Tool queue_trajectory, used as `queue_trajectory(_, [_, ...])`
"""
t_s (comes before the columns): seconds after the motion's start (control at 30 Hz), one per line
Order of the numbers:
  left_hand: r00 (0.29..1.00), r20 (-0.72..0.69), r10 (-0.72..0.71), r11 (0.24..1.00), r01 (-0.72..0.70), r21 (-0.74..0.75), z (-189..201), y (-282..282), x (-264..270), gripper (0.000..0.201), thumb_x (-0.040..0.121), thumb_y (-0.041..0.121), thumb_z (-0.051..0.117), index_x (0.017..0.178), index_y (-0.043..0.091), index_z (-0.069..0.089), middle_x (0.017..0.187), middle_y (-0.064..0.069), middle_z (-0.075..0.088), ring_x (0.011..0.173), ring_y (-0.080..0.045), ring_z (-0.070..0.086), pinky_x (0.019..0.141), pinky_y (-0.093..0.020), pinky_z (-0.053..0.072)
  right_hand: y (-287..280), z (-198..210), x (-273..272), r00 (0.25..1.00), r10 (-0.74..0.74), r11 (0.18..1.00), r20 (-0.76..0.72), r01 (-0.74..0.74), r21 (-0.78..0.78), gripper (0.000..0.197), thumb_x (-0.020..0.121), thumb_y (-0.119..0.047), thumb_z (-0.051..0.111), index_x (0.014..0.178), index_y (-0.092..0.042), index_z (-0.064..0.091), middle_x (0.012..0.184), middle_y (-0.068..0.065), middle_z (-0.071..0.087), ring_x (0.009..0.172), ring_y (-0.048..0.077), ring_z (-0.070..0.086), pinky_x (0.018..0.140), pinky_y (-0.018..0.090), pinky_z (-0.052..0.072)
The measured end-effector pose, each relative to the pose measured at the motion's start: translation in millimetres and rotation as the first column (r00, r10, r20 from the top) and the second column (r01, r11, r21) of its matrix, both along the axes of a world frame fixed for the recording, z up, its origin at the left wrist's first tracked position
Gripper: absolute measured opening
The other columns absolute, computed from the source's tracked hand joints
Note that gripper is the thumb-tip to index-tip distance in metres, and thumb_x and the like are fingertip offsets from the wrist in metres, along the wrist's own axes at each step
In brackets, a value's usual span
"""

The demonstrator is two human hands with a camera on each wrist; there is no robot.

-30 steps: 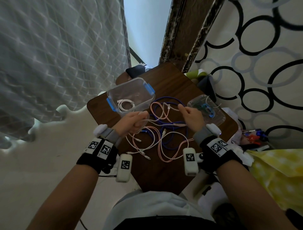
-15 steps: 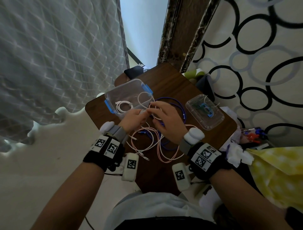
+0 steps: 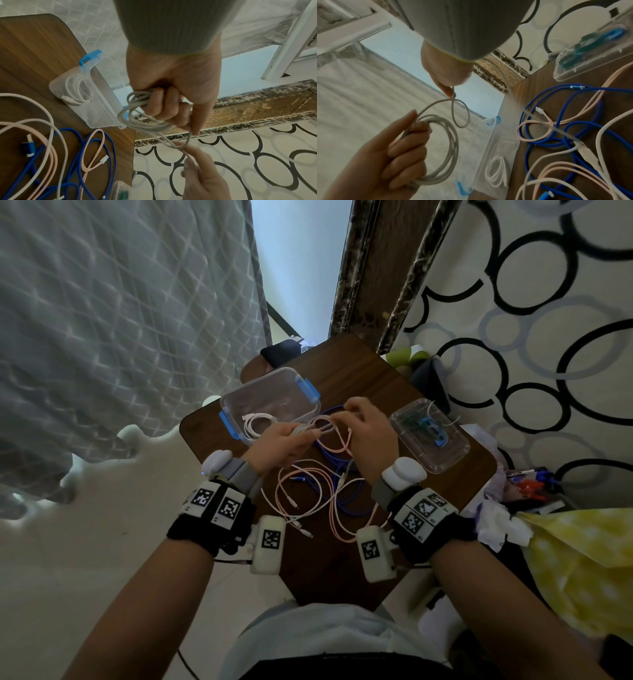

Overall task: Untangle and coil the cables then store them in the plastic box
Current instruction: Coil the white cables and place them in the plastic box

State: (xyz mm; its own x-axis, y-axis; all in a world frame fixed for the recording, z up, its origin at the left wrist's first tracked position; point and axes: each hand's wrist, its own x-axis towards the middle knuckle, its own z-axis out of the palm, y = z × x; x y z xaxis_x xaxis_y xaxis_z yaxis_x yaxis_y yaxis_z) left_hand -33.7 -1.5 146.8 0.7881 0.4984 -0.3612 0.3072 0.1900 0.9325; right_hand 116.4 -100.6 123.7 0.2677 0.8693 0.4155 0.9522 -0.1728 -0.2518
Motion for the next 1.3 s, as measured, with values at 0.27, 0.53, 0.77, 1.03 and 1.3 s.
queue_trajectory(0.27, [0.958,0.249,0.142,0.99,-0.136,-0.044,6.6,-0.8,-1.6,0.028,0.097,0.015,0.038,0.072,0.011,0.05,0.043,0.012,0.04,0.038,0.0,0.031,0.038,-0.009,0.024,-0.4,2.2,29.8,0.997,-0.054,0.953,0.047,0.066,-0.295,0.016,0.074,0.002,0.064,0.085,-0.008,0.07,0.1,0.018,0.064,0.095,0.041,0.055,0.077,0.043,0.04])
queue_trajectory(0.53, [0.985,0.089,0.148,0.973,-0.161,0.165,-2.8,-1.7,1.8,0.03,0.096,0.025,0.045,0.069,0.015,0.053,0.042,0.01,0.049,0.038,0.0,0.041,0.042,-0.012,0.034,0.7,-2.1,-8.3,0.991,0.094,0.991,-0.091,-0.101,-0.084,0.055,0.081,0.001,0.039,0.136,-0.004,0.041,0.145,0.023,0.036,0.138,0.035,0.023,0.112,0.051,0.014])
queue_trajectory(0.77, [0.977,-0.001,0.212,0.951,-0.206,0.232,-7.1,-1.4,9.9,0.032,0.095,0.03,0.046,0.067,0.019,0.055,0.051,0.009,0.051,0.046,-0.002,0.045,0.05,-0.016,0.037,-12.4,-7.9,-18.7,0.978,0.207,0.978,0.033,-0.208,0.025,0.042,0.082,-0.002,0.041,0.121,-0.001,0.054,0.131,0.019,0.047,0.12,0.028,0.042,0.104,0.035,0.034])
queue_trajectory(1.03, [0.994,-0.04,0.102,0.988,-0.097,0.116,-3.8,1.1,4.1,0.029,0.095,0.027,0.046,0.069,0.017,0.055,0.055,0.004,0.045,0.042,-0.002,0.04,0.042,-0.013,0.032,-8.6,-12.6,-12.8,0.974,0.048,0.978,-0.221,-0.091,-0.19,0.061,0.08,-0.012,0.065,0.136,-0.008,0.042,0.132,0.018,0.048,0.125,0.033,0.043,0.106,0.046,0.037])
queue_trajectory(1.3, [0.985,0.092,0.149,0.978,-0.133,-0.158,-1.7,3.9,4.4,0.033,0.097,0.025,0.041,0.067,0.015,0.05,0.043,0.01,0.035,0.035,-0.003,0.026,0.034,-0.013,0.02,-2.8,-4.6,-5.1,0.797,0.095,0.951,-0.597,-0.251,-0.184,0.028,0.092,-0.015,0.052,0.12,-0.011,0.051,0.081,0.012,0.067,0.071,0.021,0.062,0.069,0.034,0.052])
